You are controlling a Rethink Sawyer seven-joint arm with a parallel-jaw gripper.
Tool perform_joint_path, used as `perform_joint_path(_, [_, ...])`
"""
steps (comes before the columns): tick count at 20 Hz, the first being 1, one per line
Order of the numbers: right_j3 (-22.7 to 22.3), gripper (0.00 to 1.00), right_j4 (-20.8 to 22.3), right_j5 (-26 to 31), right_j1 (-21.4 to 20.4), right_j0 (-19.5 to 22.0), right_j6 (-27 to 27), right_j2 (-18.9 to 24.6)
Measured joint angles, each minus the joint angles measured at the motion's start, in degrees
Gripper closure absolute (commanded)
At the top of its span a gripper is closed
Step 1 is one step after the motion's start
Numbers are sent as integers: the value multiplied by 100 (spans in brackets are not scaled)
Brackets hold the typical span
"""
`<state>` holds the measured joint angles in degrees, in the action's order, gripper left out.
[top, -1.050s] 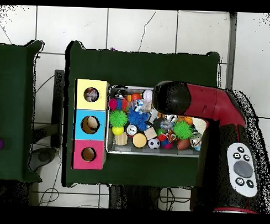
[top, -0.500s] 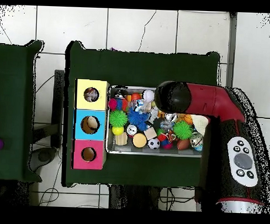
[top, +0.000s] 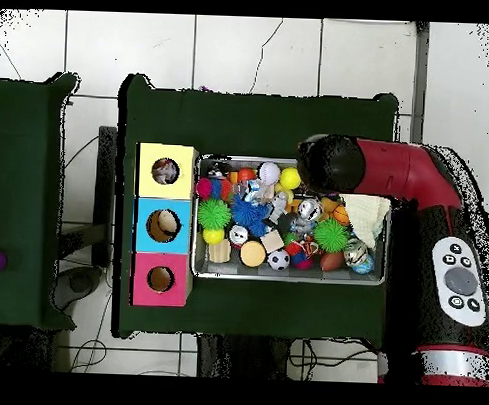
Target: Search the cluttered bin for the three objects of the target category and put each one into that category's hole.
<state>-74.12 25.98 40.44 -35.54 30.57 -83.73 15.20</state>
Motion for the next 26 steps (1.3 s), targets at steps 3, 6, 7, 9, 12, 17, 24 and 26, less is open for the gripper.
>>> perform_joint_path(3, [101, 0, 81, 0, 34, 111, 0, 119])
perform_joint_path(6, [263, 0, 197, 0, 103, 249, 7, 259])
perform_joint_path(7, [288, 0, 216, 0, 117, 268, 13, 277])
perform_joint_path(9, [364, 0, 286, 0, 161, 324, 40, 336])
perform_joint_path(12, [478, 0, 356, 21, 252, 415, 104, 427])
perform_joint_path(17, [505, 0, 376, 134, 335, 537, 134, 515])
perform_joint_path(24, [475, 0, 403, 293, 392, 690, 134, 514])
perform_joint_path(26, [462, 0, 409, 306, 392, 703, 134, 514])
